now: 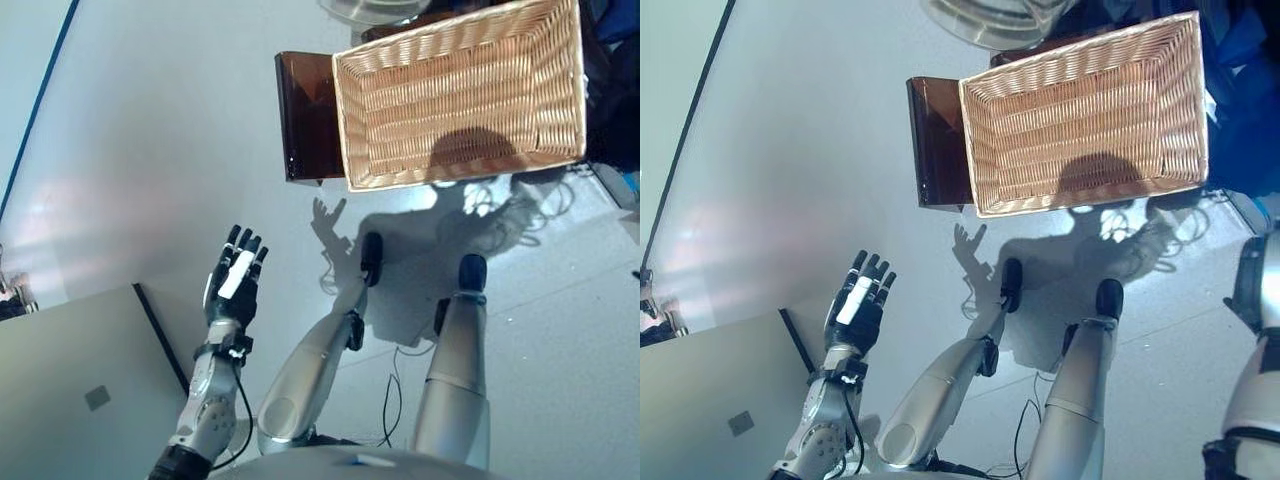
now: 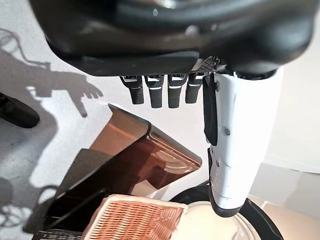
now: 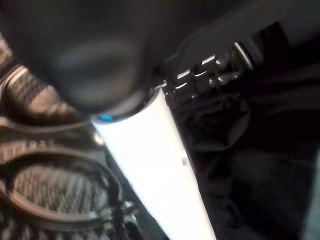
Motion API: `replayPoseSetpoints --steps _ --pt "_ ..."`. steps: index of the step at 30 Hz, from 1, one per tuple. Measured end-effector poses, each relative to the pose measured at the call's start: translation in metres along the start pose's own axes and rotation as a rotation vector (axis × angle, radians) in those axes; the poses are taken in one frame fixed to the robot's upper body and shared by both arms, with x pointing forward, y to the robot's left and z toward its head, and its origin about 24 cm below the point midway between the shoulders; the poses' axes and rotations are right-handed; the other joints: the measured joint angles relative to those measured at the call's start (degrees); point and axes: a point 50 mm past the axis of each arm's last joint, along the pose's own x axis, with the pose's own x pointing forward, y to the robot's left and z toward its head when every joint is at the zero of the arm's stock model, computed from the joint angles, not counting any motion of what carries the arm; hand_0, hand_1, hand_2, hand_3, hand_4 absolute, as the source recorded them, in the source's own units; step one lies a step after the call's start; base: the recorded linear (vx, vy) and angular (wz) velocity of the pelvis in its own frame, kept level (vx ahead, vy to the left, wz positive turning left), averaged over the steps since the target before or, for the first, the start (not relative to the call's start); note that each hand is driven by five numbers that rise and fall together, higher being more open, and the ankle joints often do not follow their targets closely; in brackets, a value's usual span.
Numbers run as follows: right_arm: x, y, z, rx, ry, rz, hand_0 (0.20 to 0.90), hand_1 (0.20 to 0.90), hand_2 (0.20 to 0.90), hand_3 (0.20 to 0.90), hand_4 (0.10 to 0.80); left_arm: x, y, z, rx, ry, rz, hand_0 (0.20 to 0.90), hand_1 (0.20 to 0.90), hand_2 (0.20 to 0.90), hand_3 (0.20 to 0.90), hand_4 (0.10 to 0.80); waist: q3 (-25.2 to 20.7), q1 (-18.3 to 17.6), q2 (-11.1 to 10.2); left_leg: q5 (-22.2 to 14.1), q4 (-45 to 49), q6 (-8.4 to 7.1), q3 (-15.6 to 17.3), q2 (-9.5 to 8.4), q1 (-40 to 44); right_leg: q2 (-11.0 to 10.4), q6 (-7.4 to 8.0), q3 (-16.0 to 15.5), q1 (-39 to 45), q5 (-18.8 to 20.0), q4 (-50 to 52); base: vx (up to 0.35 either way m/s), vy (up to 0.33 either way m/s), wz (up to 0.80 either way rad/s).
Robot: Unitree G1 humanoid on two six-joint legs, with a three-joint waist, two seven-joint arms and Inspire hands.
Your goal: Pick up the clothes and place them into the washing machine
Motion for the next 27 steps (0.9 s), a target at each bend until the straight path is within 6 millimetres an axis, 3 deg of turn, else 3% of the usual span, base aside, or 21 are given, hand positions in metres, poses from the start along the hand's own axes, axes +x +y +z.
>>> replayPoseSetpoints --steps 10,18,27 --pt "-0.011 0.017 -0.006 -0.359 -0.217 0.029 0.9 0.9 0.9 0.9 0.8 0.0 0.0 0.001 -0.002 -0.007 -0.003 0.9 0.9 0.9 0.9 0.8 -0.02 0.04 0.03 -0.07 0.03 0.07 0.9 0.78 0.18 0.87 0.4 0.46 0.95 1.95 -2.41 -0.026 0.039 -0.07" --pt "-0.027 0.038 -0.019 -0.479 -0.322 0.052 0.9 0.9 0.9 0.9 0.8 0.002 0.004 0.007 0.004 -0.041 0.018 0.9 0.9 0.9 0.9 0.8 -0.08 -0.07 0.11 -0.3 0.06 0.36 1.17 1.33 1.36 1.36 0.41 0.56 2.64 2.98 -4.22 -0.015 0.045 -0.08" --pt "-0.07 0.073 -0.086 -0.503 -0.264 0.179 0.9 0.9 0.9 0.9 0.8 0.002 0.008 0.002 0.009 -0.028 0.04 0.9 0.9 0.9 0.9 0.8 -0.12 -0.33 0.15 -1.33 0.21 0.31 1.71 1.95 4.25 1.9 0.47 0.72 6.27 3.45 -6.09 0.01 0.013 -0.07"
